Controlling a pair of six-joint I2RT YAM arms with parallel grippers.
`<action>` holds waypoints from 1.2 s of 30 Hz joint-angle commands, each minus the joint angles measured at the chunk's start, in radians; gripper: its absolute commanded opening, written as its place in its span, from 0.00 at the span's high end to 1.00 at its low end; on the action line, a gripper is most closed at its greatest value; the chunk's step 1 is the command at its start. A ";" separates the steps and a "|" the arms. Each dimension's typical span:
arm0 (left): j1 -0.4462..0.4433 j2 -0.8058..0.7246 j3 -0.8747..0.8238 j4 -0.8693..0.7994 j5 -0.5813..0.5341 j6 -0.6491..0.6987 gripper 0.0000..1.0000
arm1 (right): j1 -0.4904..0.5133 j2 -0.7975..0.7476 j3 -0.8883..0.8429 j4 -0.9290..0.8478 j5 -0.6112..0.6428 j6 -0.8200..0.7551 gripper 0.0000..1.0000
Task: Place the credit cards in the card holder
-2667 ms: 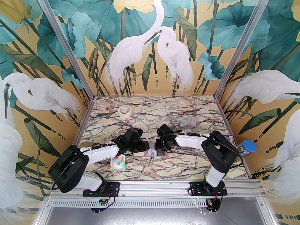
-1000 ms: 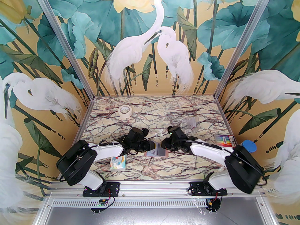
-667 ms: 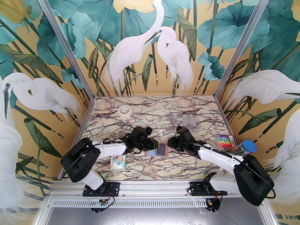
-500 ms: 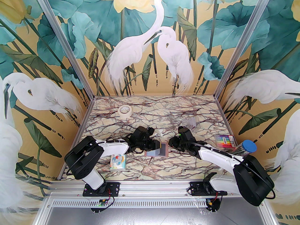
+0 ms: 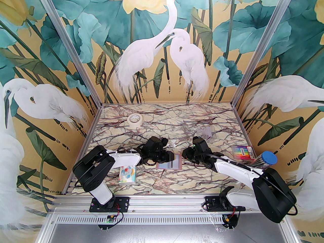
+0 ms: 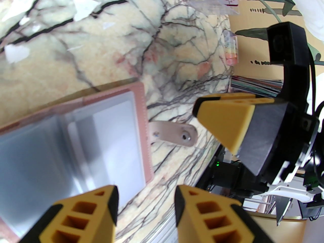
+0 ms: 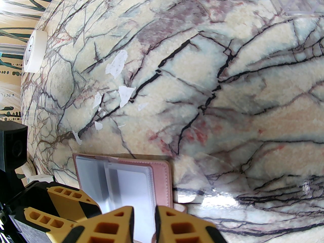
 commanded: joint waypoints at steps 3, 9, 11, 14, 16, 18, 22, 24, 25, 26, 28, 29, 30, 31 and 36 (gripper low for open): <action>0.021 -0.112 -0.016 -0.103 -0.068 0.059 0.58 | -0.004 0.001 -0.002 0.020 -0.001 -0.008 0.79; 0.106 -0.188 -0.087 -0.159 -0.078 0.077 0.59 | -0.005 0.012 0.005 0.022 -0.009 -0.010 0.79; 0.117 -0.200 -0.096 -0.187 -0.096 0.089 0.59 | -0.004 0.011 0.004 0.023 -0.007 -0.011 0.79; 0.120 -0.203 -0.106 -0.208 -0.123 0.098 0.59 | -0.005 0.015 0.005 0.023 -0.010 -0.011 0.79; 0.120 -0.190 -0.107 -0.215 -0.144 0.098 0.59 | -0.004 0.017 0.006 0.023 -0.011 -0.013 0.79; 0.120 -0.166 -0.113 -0.196 -0.136 0.093 0.59 | -0.005 0.021 0.007 0.022 -0.012 -0.013 0.79; 0.121 -0.128 -0.128 -0.142 -0.110 0.077 0.60 | -0.005 0.028 0.011 0.021 -0.017 -0.016 0.79; 0.121 -0.118 -0.129 -0.137 -0.110 0.074 0.60 | -0.005 0.034 0.012 0.022 -0.021 -0.016 0.79; 0.120 -0.111 -0.128 -0.133 -0.109 0.077 0.60 | -0.005 0.037 0.014 0.022 -0.022 -0.015 0.79; 0.121 -0.104 -0.127 -0.132 -0.106 0.077 0.60 | -0.005 0.042 0.017 0.022 -0.024 -0.017 0.79; 0.121 -0.093 -0.127 -0.131 -0.104 0.079 0.61 | -0.005 0.048 0.021 0.021 -0.028 -0.018 0.79; 0.121 -0.088 -0.129 -0.130 -0.107 0.077 0.61 | -0.005 0.051 0.022 0.022 -0.029 -0.019 0.79; 0.120 -0.085 -0.130 -0.130 -0.110 0.077 0.62 | -0.004 0.053 0.023 0.021 -0.030 -0.019 0.79; 0.120 -0.083 -0.134 -0.130 -0.113 0.075 0.62 | -0.004 0.052 0.021 0.021 -0.030 -0.019 0.79; 0.121 -0.080 -0.141 -0.141 -0.132 0.074 0.67 | -0.005 0.050 0.021 0.021 -0.030 -0.019 0.79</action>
